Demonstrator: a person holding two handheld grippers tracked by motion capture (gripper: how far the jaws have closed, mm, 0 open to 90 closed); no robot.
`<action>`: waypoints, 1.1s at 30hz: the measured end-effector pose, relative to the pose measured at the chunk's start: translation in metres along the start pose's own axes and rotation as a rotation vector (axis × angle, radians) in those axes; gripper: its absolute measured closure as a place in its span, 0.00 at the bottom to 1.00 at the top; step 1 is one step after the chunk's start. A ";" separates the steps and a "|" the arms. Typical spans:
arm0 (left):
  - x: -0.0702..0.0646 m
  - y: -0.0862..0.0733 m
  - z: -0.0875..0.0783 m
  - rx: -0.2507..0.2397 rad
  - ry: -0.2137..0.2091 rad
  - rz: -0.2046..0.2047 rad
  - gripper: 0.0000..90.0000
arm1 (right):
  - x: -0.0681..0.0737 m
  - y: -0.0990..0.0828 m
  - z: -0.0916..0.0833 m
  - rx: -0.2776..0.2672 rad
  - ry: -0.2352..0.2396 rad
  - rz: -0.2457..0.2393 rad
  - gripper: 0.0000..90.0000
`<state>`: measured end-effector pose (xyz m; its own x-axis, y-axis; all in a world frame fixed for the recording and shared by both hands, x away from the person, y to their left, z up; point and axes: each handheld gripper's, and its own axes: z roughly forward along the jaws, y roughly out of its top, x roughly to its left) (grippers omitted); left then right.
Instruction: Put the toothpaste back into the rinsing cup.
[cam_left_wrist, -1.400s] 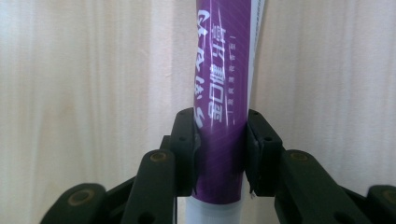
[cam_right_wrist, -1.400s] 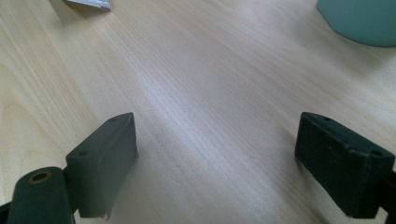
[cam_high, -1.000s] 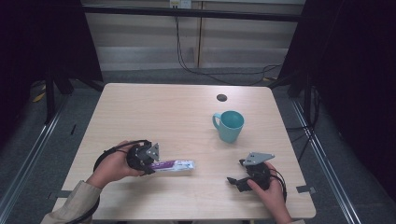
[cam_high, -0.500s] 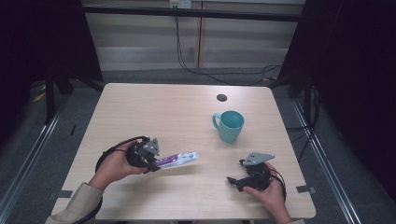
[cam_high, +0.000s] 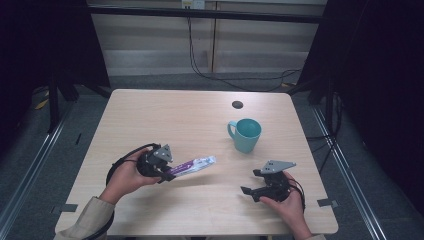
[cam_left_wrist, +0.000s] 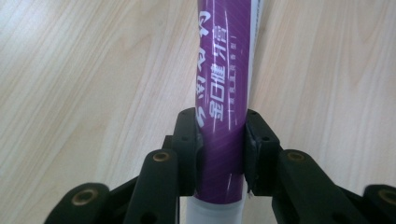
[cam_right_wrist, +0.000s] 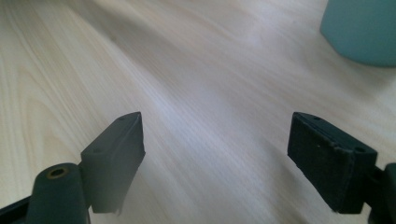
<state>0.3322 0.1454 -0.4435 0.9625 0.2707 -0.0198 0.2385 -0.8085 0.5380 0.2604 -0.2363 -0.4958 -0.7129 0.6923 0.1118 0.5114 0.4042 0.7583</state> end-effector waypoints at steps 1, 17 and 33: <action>0.000 0.002 -0.001 -0.008 -0.004 -0.005 0.78 | 0.000 0.002 -0.001 -0.008 0.009 0.006 0.21; -0.005 0.024 0.000 -0.119 0.013 -0.047 0.78 | 0.007 0.032 -0.001 -0.121 0.106 0.086 0.25; -0.008 0.037 0.008 -0.207 0.000 -0.084 0.79 | 0.011 0.058 0.012 -0.221 0.207 0.155 0.30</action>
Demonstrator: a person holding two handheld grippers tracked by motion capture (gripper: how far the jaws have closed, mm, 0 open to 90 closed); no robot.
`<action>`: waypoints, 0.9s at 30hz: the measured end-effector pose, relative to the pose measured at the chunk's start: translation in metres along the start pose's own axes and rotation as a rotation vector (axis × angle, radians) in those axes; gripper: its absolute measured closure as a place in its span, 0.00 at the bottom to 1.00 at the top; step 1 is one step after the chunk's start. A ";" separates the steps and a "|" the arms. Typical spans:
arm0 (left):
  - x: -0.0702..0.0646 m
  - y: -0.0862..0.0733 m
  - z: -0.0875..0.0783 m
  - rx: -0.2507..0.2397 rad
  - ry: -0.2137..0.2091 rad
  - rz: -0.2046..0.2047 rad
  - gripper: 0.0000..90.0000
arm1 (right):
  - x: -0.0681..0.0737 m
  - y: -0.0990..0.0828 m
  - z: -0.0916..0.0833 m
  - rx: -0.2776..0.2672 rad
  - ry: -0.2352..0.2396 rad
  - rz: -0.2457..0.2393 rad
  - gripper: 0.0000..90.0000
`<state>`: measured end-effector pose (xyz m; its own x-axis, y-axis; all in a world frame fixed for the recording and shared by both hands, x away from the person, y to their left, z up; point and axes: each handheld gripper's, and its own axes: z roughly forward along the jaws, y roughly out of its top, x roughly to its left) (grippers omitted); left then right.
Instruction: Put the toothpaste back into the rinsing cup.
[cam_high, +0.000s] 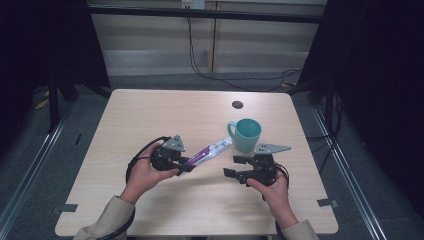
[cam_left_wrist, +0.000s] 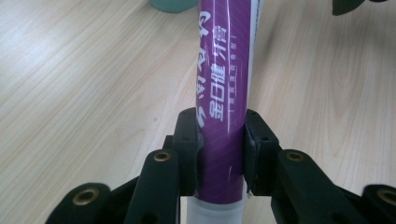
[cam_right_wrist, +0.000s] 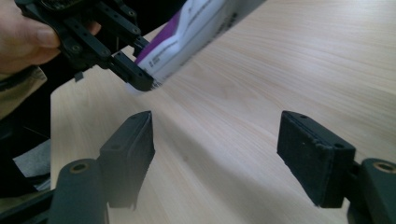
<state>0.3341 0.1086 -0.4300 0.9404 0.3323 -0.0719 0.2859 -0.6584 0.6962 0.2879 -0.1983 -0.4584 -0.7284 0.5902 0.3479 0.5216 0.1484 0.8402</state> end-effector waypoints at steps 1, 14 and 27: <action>0.000 0.001 0.001 -0.004 0.003 -0.001 0.79 | 0.000 0.001 0.001 -0.003 0.009 0.007 0.30; -0.007 0.012 0.008 -0.058 0.001 -0.002 0.79 | 0.002 0.013 0.010 -0.063 0.059 0.054 0.36; -0.012 0.018 0.019 -0.113 -0.035 -0.030 0.79 | 0.002 0.016 0.010 -0.127 0.089 0.102 0.42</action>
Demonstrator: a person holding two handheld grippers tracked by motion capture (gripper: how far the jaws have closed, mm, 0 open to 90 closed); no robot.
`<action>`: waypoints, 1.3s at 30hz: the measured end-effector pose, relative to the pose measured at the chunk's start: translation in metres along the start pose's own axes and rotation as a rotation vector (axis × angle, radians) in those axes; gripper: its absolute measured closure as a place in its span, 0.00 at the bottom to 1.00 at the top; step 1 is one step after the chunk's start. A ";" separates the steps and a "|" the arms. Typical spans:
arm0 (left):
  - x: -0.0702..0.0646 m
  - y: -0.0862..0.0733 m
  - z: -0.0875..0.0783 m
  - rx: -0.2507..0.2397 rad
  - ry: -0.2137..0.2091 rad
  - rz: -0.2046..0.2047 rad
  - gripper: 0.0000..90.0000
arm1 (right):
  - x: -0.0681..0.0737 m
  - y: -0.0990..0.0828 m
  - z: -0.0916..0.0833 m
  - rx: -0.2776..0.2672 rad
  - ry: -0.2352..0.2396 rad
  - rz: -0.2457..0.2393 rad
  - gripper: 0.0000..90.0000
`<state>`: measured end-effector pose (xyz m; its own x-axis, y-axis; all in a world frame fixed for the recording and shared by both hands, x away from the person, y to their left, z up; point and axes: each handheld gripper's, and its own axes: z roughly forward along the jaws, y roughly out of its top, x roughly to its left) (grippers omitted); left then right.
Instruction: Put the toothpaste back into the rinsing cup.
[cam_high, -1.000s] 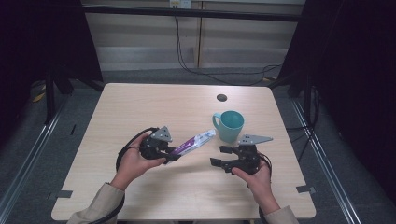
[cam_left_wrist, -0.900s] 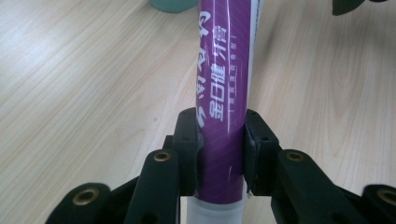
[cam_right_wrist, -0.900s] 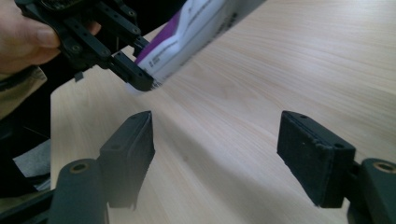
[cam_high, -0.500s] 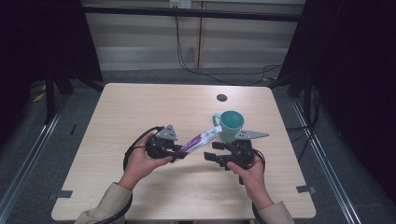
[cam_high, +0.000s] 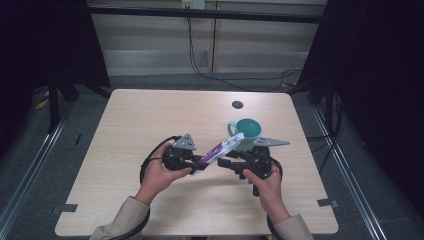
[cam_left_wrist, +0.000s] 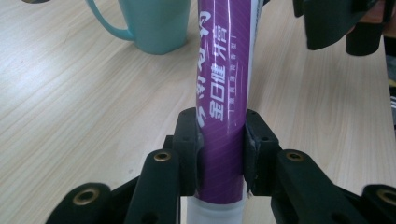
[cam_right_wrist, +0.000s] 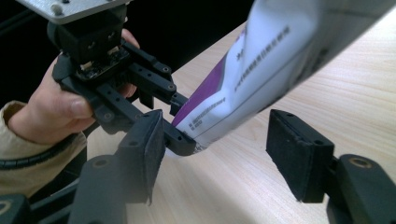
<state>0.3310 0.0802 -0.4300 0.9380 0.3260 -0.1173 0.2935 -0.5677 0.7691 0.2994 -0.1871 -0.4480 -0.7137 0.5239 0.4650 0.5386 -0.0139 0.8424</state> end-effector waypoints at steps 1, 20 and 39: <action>0.000 0.000 0.000 -0.004 0.003 0.001 0.79 | 0.000 0.000 0.000 -0.012 0.004 0.010 0.44; -0.003 -0.001 0.005 -0.044 -0.023 -0.046 0.78 | -0.002 0.006 0.009 -0.125 0.006 0.122 0.72; -0.007 -0.003 0.014 -0.014 -0.036 0.019 0.58 | 0.006 0.016 0.013 -0.100 -0.031 0.066 0.85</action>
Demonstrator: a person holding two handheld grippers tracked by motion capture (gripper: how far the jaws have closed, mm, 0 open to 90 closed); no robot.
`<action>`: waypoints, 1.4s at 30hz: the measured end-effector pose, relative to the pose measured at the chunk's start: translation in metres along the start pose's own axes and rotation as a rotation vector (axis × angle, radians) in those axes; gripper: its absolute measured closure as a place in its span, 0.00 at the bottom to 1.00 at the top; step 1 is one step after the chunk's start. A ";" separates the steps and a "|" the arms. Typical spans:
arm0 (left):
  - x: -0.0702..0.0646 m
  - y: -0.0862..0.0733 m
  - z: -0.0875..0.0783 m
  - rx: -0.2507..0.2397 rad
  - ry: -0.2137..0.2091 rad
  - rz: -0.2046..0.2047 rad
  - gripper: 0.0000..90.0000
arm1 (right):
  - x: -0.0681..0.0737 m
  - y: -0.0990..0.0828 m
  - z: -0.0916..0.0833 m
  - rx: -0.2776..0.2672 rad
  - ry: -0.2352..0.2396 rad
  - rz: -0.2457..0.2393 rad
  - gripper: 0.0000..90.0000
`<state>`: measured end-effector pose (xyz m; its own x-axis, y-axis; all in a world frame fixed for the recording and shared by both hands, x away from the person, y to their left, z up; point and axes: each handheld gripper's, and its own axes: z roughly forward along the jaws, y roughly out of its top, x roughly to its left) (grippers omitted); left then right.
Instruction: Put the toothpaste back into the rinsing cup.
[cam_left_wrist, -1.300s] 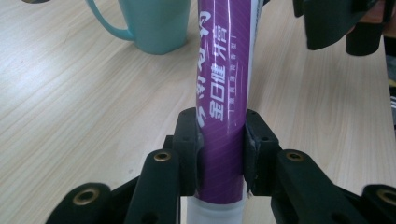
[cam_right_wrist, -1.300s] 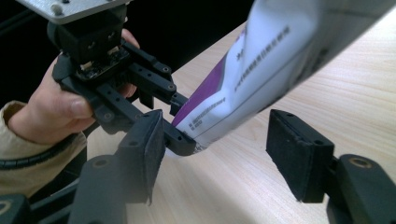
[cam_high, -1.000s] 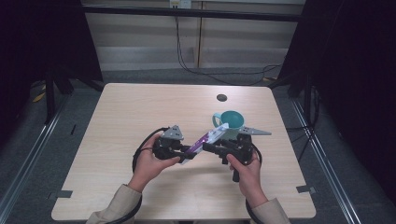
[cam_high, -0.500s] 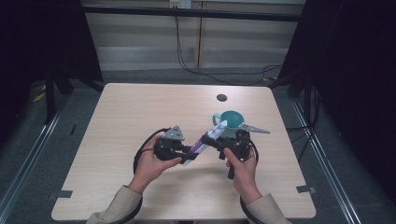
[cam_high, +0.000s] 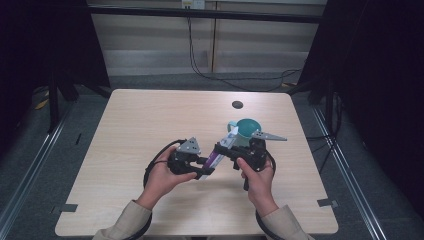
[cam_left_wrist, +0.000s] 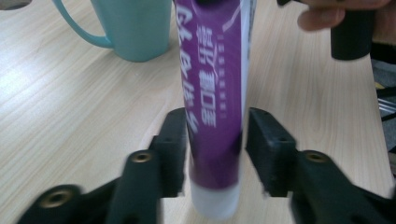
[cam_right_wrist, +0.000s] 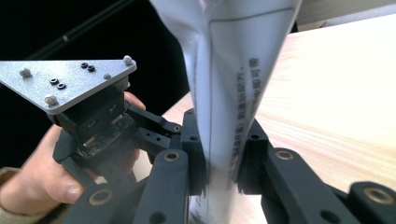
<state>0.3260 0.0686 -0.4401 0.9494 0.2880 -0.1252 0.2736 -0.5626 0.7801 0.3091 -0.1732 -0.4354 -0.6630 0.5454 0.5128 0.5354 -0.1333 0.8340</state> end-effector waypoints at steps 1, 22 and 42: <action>0.000 0.000 0.000 0.005 0.003 0.008 0.53 | 0.000 0.001 -0.001 0.001 -0.007 -0.012 0.85; 0.022 -0.041 -0.003 0.164 0.081 -0.013 0.21 | 0.004 0.024 -0.015 0.066 -0.128 -0.216 0.85; 0.028 -0.061 0.002 0.187 0.099 -0.021 0.20 | 0.009 0.047 -0.023 0.093 -0.168 -0.305 0.85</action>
<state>0.3360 0.1095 -0.4926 0.9259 0.3709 -0.0717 0.3256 -0.6872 0.6495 0.3159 -0.1936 -0.3867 -0.7083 0.6780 0.1964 0.3767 0.1278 0.9175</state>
